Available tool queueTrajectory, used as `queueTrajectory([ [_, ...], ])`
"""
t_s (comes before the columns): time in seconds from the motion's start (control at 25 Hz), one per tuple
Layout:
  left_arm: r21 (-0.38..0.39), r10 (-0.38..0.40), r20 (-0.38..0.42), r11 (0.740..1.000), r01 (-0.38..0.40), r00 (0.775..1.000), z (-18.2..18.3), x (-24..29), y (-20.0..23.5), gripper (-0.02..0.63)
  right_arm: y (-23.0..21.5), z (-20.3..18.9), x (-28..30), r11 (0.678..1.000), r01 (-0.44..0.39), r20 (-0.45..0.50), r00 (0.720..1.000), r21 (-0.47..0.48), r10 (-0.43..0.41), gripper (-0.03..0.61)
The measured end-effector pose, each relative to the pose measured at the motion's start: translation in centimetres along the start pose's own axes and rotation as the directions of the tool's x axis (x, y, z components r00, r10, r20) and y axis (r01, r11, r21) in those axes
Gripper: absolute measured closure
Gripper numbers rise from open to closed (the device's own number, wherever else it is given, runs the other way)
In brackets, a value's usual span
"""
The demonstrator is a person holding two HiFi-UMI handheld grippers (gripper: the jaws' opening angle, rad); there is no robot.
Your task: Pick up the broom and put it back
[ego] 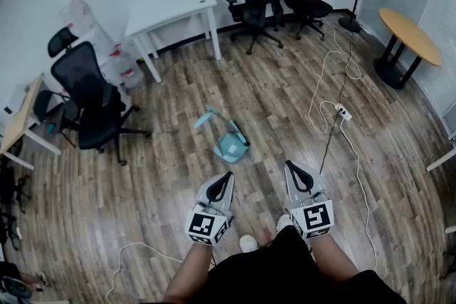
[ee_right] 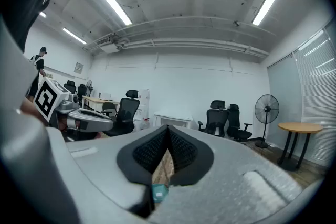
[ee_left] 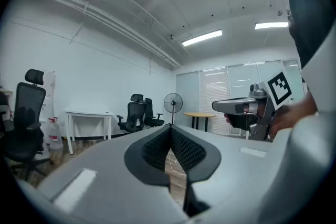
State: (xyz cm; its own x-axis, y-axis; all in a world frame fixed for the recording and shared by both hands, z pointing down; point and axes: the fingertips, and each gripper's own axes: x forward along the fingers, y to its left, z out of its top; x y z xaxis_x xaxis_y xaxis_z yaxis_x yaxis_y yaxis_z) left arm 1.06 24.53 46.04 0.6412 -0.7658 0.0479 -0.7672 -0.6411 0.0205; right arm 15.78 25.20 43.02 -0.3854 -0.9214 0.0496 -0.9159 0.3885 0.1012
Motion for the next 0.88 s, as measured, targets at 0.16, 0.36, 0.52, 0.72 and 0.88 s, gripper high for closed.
queueTrajectory([
  [0.16, 0.003, 0.000, 0.001, 1.000, 0.000, 1.000, 0.4, -0.4, -0.1, 0.597, 0.6, 0.5, -0.1, 1.000, -0.010, -0.001, 1.000, -0.013, 0.010, 0.578],
  [0.36, 0.003, -0.002, -0.001, 1.000, 0.002, 1.000, 0.4, -0.7, -0.3, 0.597, 1.2, 0.5, -0.3, 1.000, -0.020, -0.001, 1.000, -0.024, 0.020, 0.578],
  [0.52, 0.005, -0.025, 0.012, 1.000, 0.025, 1.000, 0.7, -1.2, -0.5, 0.597, 1.7, 0.8, 0.0, 0.999, -0.045, 0.004, 0.999, 0.026, 0.045, 0.577],
  [0.72, 0.007, -0.048, 0.017, 0.999, 0.048, 0.999, 0.1, -1.6, -0.7, 0.597, 2.1, 0.3, 0.0, 0.998, -0.038, 0.003, 0.999, 0.042, 0.038, 0.577],
  [0.88, 0.001, -0.034, 0.010, 0.999, 0.034, 0.999, -0.1, -0.6, 0.1, 0.597, 1.4, -0.3, 1.0, 0.997, -0.057, -0.016, 0.998, 0.044, 0.058, 0.577],
])
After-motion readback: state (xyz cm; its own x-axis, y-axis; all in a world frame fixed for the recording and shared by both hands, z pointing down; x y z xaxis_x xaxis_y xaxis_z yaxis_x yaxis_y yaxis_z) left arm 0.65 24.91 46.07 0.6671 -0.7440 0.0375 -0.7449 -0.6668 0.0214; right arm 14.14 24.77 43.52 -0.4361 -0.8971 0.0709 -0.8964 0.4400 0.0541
